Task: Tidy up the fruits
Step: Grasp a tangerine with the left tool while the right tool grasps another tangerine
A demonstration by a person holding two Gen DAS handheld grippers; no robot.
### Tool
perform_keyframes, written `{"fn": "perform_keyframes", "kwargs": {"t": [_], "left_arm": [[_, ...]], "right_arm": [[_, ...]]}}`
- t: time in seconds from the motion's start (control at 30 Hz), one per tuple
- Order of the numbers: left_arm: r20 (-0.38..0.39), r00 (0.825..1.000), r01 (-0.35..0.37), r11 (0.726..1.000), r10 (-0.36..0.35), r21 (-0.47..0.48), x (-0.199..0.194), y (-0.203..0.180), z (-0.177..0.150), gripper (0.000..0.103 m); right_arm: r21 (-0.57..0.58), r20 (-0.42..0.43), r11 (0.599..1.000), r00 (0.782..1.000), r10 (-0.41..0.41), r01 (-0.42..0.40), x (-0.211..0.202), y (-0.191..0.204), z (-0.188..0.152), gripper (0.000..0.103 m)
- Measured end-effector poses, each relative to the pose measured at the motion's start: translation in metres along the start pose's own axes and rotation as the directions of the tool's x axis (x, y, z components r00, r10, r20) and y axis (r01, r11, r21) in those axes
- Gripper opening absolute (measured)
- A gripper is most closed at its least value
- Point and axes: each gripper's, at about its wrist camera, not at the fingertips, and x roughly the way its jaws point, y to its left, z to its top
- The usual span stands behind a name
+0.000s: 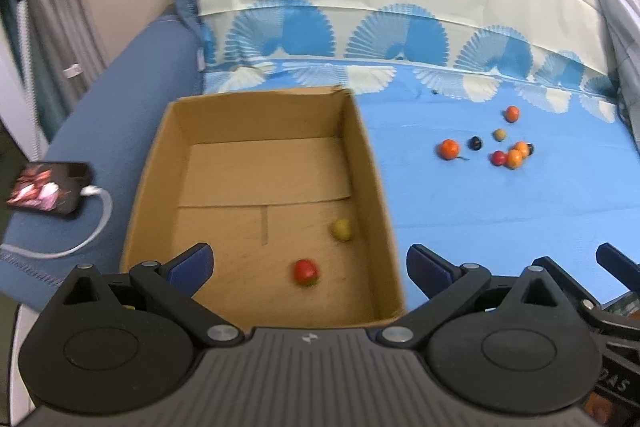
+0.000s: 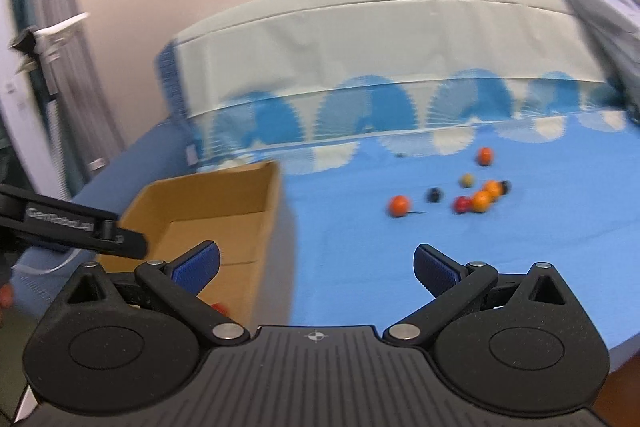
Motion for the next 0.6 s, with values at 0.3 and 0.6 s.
{"fn": "perform_keyframes", "kwargs": {"t": [0.3,0.6], "left_arm": [[-0.013,0.996,0.092,0.995,-0.092,0.046,0.057,-0.065,0.043,0.103],[-0.034,0.985,0.175,0.976,-0.172,0.133,0.153,-0.145,0.083,0.103]], "right_arm": [[0.048,0.002,0.984,0.985,-0.175,0.174,0.040,-0.071,0.011,0.102],[0.038,0.005,0.943,0.944,-0.330,0.329,0.111,-0.148,0.019,0.102]]}}
